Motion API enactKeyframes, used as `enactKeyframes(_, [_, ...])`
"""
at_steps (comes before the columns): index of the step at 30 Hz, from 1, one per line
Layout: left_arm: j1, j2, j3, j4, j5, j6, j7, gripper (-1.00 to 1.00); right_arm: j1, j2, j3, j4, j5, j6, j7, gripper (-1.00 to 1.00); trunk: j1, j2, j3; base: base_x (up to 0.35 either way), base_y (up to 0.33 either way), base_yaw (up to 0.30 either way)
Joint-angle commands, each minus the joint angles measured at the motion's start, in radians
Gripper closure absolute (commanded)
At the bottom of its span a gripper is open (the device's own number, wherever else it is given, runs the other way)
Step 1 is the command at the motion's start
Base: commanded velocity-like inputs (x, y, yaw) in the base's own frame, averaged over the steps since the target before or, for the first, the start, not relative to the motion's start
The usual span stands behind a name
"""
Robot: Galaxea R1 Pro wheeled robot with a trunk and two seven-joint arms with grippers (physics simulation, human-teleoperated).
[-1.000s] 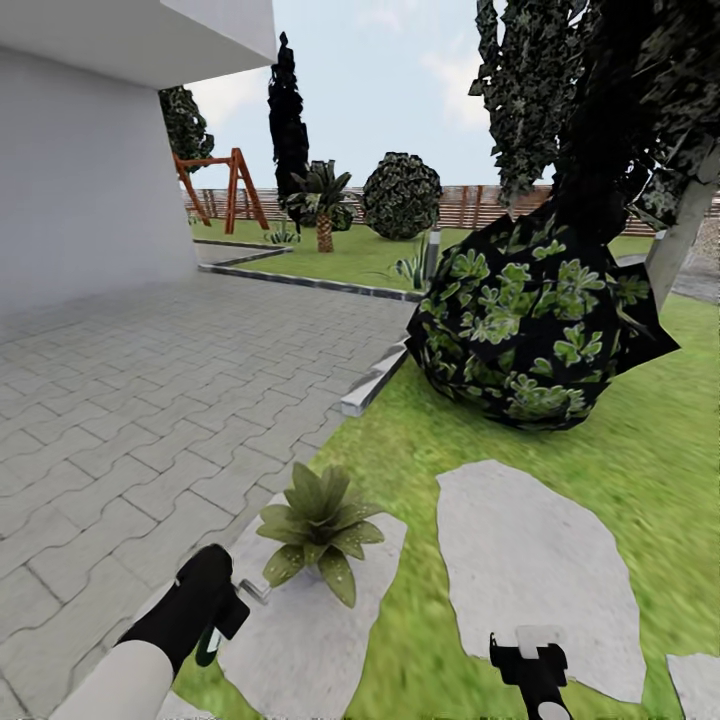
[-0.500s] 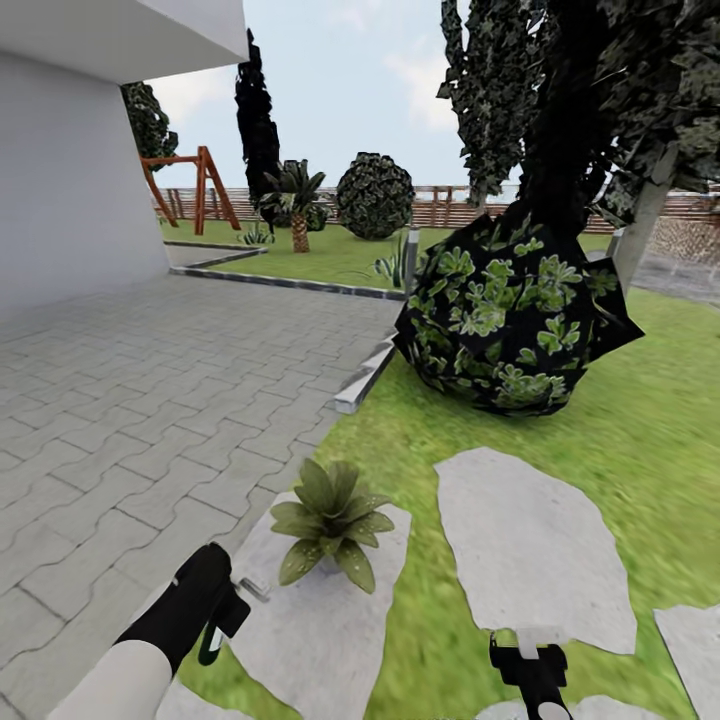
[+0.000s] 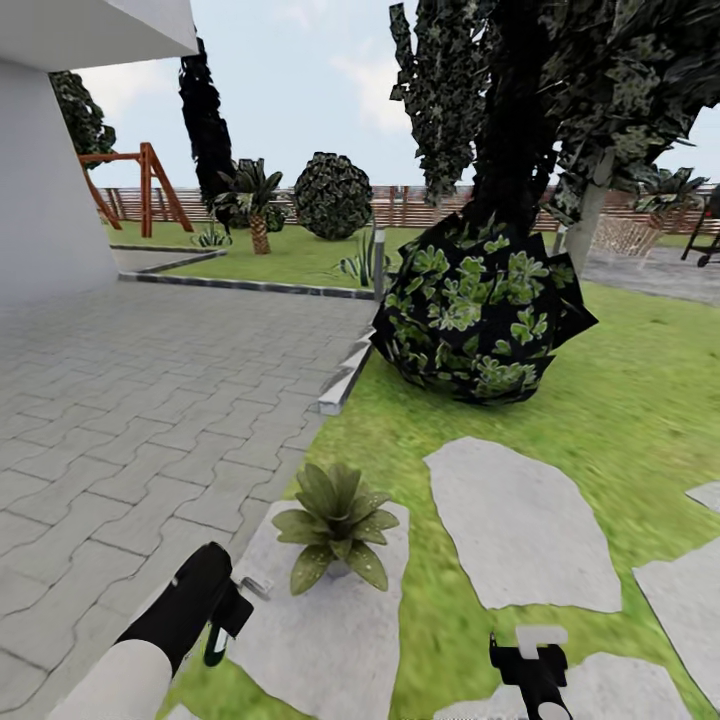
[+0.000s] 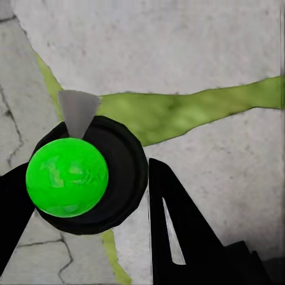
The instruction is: Pick up the pesticide atomizer in the garden and spray insectifuge to fully cover both potted plants in the garden.
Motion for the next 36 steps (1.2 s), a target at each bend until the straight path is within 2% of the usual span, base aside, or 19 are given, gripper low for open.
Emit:
enactKeyframes(1, [-0.002, 0.004, -0.006, -0.002, 0.001, 0.001, -0.010, 1.00, -0.001, 0.000, -0.006, 0.001, 0.011, -0.004, -0.003, -1.00, 0.000, 0.000, -0.001, 0.000, 0.337, -0.258])
enactKeyframes(3, [-0.014, 0.008, -0.009, 0.001, 0.014, 0.006, -0.026, 1.00, -0.001, 0.000, -0.005, 0.001, 0.011, -0.004, -0.003, -1.00, 0.000, 0.000, -0.001, 0.009, 0.337, -0.258])
enactKeyframes(5, [-0.033, 0.006, -0.020, 0.008, 0.004, 0.012, -0.114, 1.00, -0.001, 0.000, -0.006, 0.001, 0.010, -0.004, -0.003, -1.00, 0.000, 0.000, -0.001, 0.101, 0.332, -0.258])
enactKeyframes(8, [-0.093, 0.009, -0.058, 0.013, -0.062, 0.043, -0.239, 1.00, -0.001, 0.000, -0.006, 0.001, 0.010, -0.004, -0.003, -1.00, 0.000, 0.000, -0.001, 0.158, 0.317, -0.258])
enactKeyframes(10, [-0.128, 0.014, -0.076, 0.013, -0.128, 0.075, -0.340, 1.00, -0.001, 0.000, -0.006, 0.001, 0.010, -0.004, -0.003, -1.00, 0.000, 0.000, -0.001, 0.169, 0.310, -0.258])
enactKeyframes(12, [-0.159, 0.016, -0.083, 0.014, -0.214, 0.084, -0.457, 1.00, -0.001, 0.000, -0.007, 0.001, 0.010, -0.004, -0.004, -1.00, 0.000, 0.000, -0.001, 0.171, 0.290, -0.240])
enactKeyframes(13, [-0.178, 0.016, -0.084, 0.013, -0.281, 0.087, -0.523, 1.00, -0.001, 0.000, -0.007, 0.000, 0.009, -0.004, -0.004, -1.00, 0.000, 0.000, -0.001, 0.171, 0.268, -0.122])
enactKeyframes(14, [-0.192, 0.016, -0.084, 0.013, -0.329, 0.088, -0.563, 1.00, -0.001, 0.000, -0.007, 0.000, 0.009, -0.004, -0.004, -1.00, 0.000, 0.000, -0.001, 0.168, 0.255, -0.078])
enactKeyframes(15, [-0.218, 0.014, -0.084, 0.013, -0.430, 0.089, -0.645, 1.00, -0.001, 0.000, -0.007, 0.000, 0.009, -0.004, -0.004, -1.00, 0.000, 0.000, -0.001, 0.158, 0.232, -0.032])
enactKeyframes(17, [-0.238, 0.013, -0.085, 0.005, -0.552, 0.086, -0.773, 1.00, -0.001, -0.001, -0.007, 0.000, 0.010, -0.004, -0.004, -1.00, 0.000, 0.000, -0.001, 0.142, 0.192, -0.011])
enactKeyframes(19, [-0.244, 0.010, -0.085, -0.001, -0.651, 0.084, -0.885, 1.00, -0.001, -0.001, -0.006, 0.001, 0.011, -0.004, -0.004, -1.00, 0.000, 0.000, -0.001, 0.067, 0.072, -0.003])
enactKeyframes(20, [-0.245, 0.005, -0.084, -0.003, -0.680, 0.083, -0.900, 1.00, -0.001, -0.001, -0.005, 0.001, 0.011, -0.004, -0.004, -1.00, 0.000, 0.000, -0.001, 0.020, 0.021, -0.001])
enactKeyframes(23, [-0.246, -0.002, -0.084, -0.003, -0.705, 0.082, -0.900, 1.00, -0.001, -0.001, -0.006, 0.001, 0.011, -0.004, -0.004, -1.00, 0.000, 0.000, -0.001, 0.008, 0.008, 0.000])
enactKeyframes(28, [-0.245, -0.004, -0.082, -0.002, -0.706, 0.082, -0.900, 1.00, -0.001, -0.001, -0.006, 0.000, 0.010, -0.004, -0.004, -1.00, 0.000, 0.000, 0.000, 0.001, 0.001, -0.022])
enactKeyframes(36, [-0.244, -0.003, -0.083, -0.002, -0.711, 0.083, -0.900, 1.00, -0.001, -0.001, -0.009, 0.000, 0.010, -0.004, -0.004, -1.00, 0.000, 0.000, 0.006, 0.000, 0.047, -0.241])
